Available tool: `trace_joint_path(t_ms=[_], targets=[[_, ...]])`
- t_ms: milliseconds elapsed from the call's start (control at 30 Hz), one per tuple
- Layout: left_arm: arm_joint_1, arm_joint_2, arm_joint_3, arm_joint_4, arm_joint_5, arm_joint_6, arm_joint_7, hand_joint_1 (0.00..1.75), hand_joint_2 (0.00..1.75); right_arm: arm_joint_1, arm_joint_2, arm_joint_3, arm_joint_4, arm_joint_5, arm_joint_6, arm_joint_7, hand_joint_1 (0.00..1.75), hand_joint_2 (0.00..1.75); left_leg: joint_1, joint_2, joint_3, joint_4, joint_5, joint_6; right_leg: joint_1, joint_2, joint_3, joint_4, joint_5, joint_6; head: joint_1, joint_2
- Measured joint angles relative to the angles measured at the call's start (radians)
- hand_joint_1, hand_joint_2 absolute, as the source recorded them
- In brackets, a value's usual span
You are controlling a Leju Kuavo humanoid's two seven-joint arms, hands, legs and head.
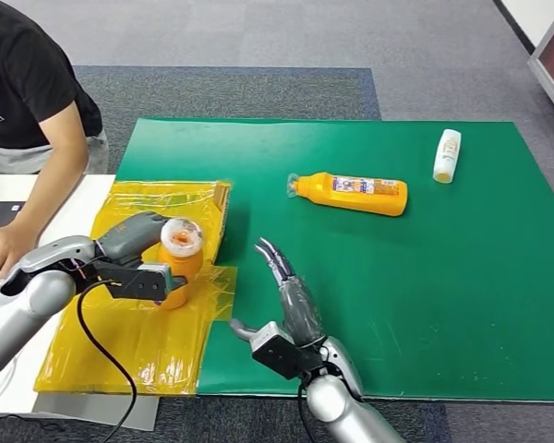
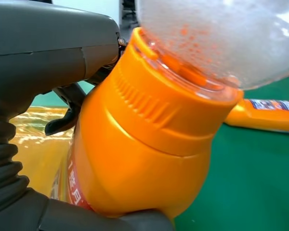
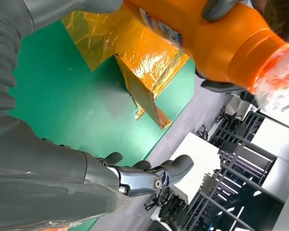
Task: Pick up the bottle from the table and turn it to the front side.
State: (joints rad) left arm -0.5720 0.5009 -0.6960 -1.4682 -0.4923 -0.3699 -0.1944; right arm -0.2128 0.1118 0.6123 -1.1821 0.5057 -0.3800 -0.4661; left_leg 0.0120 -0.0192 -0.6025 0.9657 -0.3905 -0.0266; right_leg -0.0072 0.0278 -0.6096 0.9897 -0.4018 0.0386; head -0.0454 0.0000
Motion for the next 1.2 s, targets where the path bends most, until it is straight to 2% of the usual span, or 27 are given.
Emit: trace_joint_path(t_ms=[267, 533, 767, 1000, 1200], targets=[[-0.051, 0.001, -0.076, 0.040, 0.047, -0.036, -0.001, 1.75, 1.75, -0.008, 0.002, 0.000, 0.024, -0.006, -0.009, 0.004, 0.00, 1.75, 0.000, 0.000, 0.000, 0.000, 0.001, -0.001, 0.000, 0.000, 0.000, 0.000, 0.000, 0.000, 0.000, 0.000], [-0.062, -0.018, -0.108, 0.076, 0.051, 0.005, 0.017, 1.75, 1.75, -0.010, 0.009, 0.000, 0.041, -0.010, -0.009, 0.004, 0.00, 1.75, 0.000, 0.000, 0.001, 0.000, 0.001, -0.001, 0.000, 0.000, 0.001, 0.001, 0.001, -0.001, 0.000, 0.000], [-0.050, -0.075, -0.116, 0.128, 0.030, 0.068, 0.027, 1.75, 1.75, -0.014, 0.015, 0.002, 0.057, -0.015, -0.009, 0.009, 0.00, 1.75, 0.000, 0.000, 0.004, 0.000, 0.001, -0.002, 0.000, 0.000, 0.004, 0.001, 0.001, -0.001, 0.000, 0.000], [-0.040, -0.135, -0.115, 0.189, 0.031, 0.075, 0.027, 1.75, 1.75, -0.028, 0.016, 0.013, 0.081, -0.017, -0.011, 0.011, 0.00, 1.75, 0.000, 0.000, 0.007, 0.000, 0.002, -0.002, 0.000, 0.000, 0.006, 0.001, 0.001, -0.002, 0.000, 0.000], [-0.041, -0.174, -0.108, 0.247, 0.031, 0.091, 0.026, 1.75, 1.75, -0.029, 0.016, 0.017, 0.098, -0.012, -0.056, 0.029, 0.00, 1.75, 0.000, 0.000, 0.010, -0.001, 0.002, -0.003, 0.000, 0.000, 0.009, 0.001, 0.001, -0.002, 0.000, 0.000]])
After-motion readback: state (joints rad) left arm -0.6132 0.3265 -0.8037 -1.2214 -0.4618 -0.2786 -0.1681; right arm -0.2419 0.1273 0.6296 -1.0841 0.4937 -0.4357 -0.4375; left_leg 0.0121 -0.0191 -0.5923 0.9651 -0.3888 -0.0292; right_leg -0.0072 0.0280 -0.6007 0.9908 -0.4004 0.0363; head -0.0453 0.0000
